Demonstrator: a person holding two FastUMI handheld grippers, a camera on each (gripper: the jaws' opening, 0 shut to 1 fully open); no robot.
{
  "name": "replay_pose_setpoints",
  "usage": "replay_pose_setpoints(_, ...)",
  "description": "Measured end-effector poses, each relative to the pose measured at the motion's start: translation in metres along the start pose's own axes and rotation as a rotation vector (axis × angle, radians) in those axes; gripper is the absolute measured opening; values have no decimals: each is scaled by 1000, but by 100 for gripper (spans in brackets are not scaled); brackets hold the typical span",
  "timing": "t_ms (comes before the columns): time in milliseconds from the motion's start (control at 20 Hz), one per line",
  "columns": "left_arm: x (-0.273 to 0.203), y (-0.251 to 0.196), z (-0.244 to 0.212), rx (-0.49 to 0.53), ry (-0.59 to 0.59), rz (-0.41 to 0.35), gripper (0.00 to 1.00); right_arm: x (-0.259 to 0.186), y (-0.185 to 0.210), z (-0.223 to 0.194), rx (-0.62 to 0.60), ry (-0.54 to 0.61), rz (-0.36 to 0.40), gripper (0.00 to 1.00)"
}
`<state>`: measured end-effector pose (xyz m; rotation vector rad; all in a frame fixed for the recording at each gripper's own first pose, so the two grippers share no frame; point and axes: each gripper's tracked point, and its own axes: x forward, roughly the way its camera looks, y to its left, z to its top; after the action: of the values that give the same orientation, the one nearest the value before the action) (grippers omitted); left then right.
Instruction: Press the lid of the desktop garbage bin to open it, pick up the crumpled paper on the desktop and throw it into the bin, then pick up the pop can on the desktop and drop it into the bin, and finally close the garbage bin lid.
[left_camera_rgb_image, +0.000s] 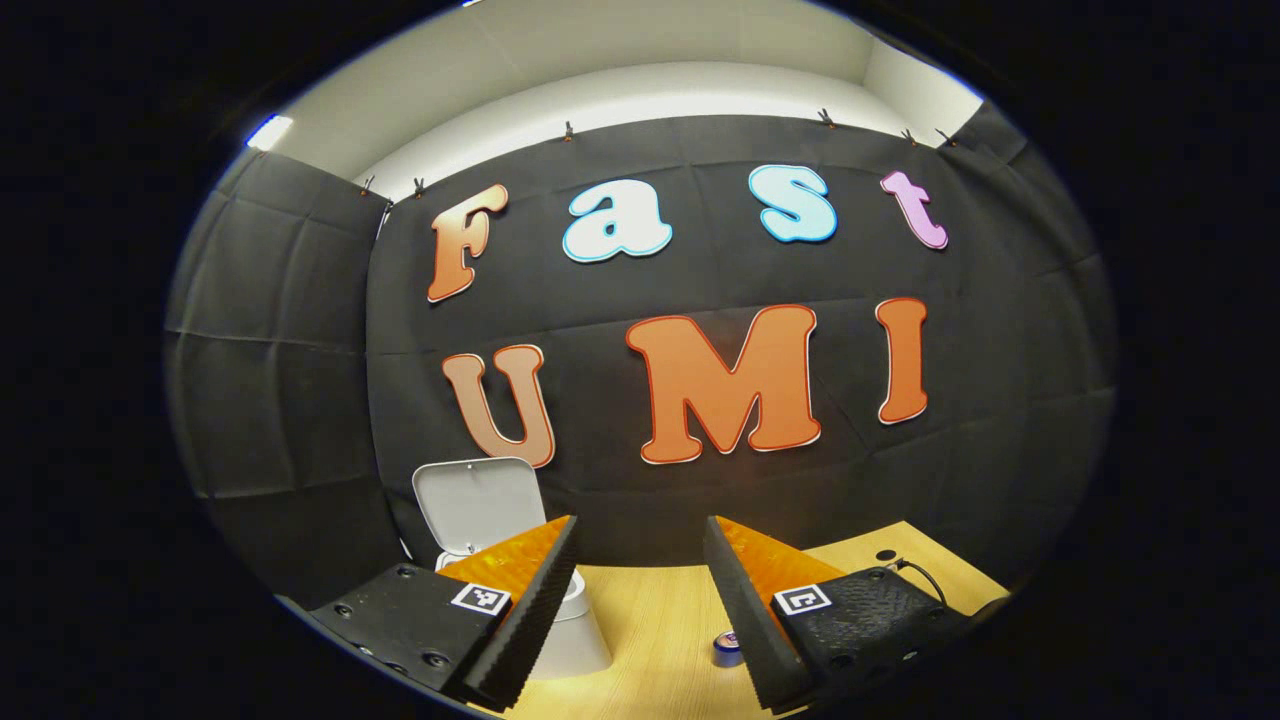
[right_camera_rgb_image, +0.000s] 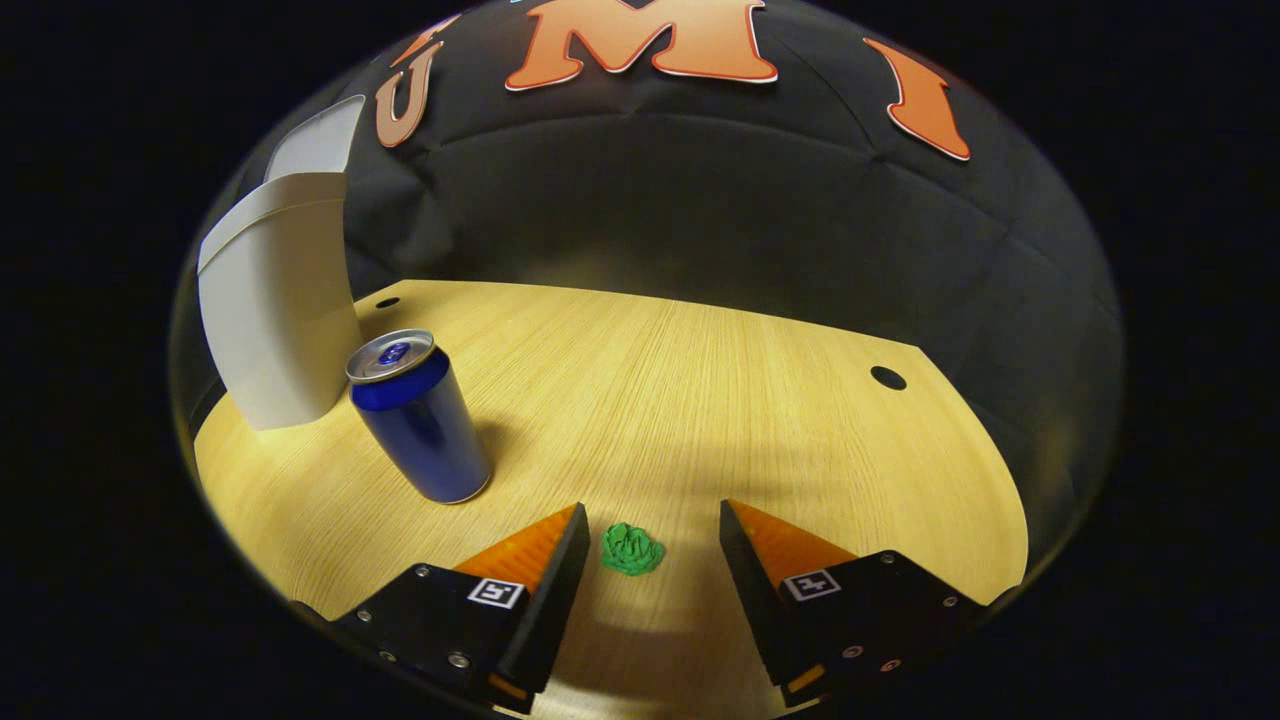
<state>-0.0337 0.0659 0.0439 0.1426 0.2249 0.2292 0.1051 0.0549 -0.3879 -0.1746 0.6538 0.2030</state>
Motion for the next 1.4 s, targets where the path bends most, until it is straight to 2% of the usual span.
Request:
replay_pose_setpoints(150, -2, -7, -3, 10, 14, -11, 81, 4, 8, -10, -13, 28, 27, 66)
replay_pose_setpoints(300, -3, -11, -7, 20, 31, -22, 81, 6, 13, -20, -22, 52, 32, 58)
replay_pose_setpoints(400, -5, -15, -10, 36, 39, -27, 84, 6, 14, -27, -12, 75, 31, 48)
replay_pose_setpoints(450, -6, -16, -8, 41, 37, -31, 84, 5, 12, -29, -12, 79, 30, 38)
replay_pose_setpoints(550, -6, -20, -7, 47, 32, -40, 84, 3, 11, -27, -15, 74, 33, 28)
replay_pose_setpoints(750, -9, -22, -11, 52, 37, -52, 84, -5, 10, -15, -2, 39, 43, 15)
replay_pose_setpoints(1050, -13, -11, -16, 9, 35, -46, 84, -34, 5, 26, -7, -55, 51, 14)
replay_pose_setpoints(1100, -13, -9, -18, -1, 36, -46, 89, -41, 5, 40, -9, -84, 54, 14)
replay_pose_setpoints(1150, -14, -6, -19, -11, 36, -42, 84, -49, 6, 53, -11, -113, 56, 14)
replay_pose_setpoints(1400, -21, 11, -28, -57, 28, -21, 84, -88, 12, 107, -34, -220, 69, 13)
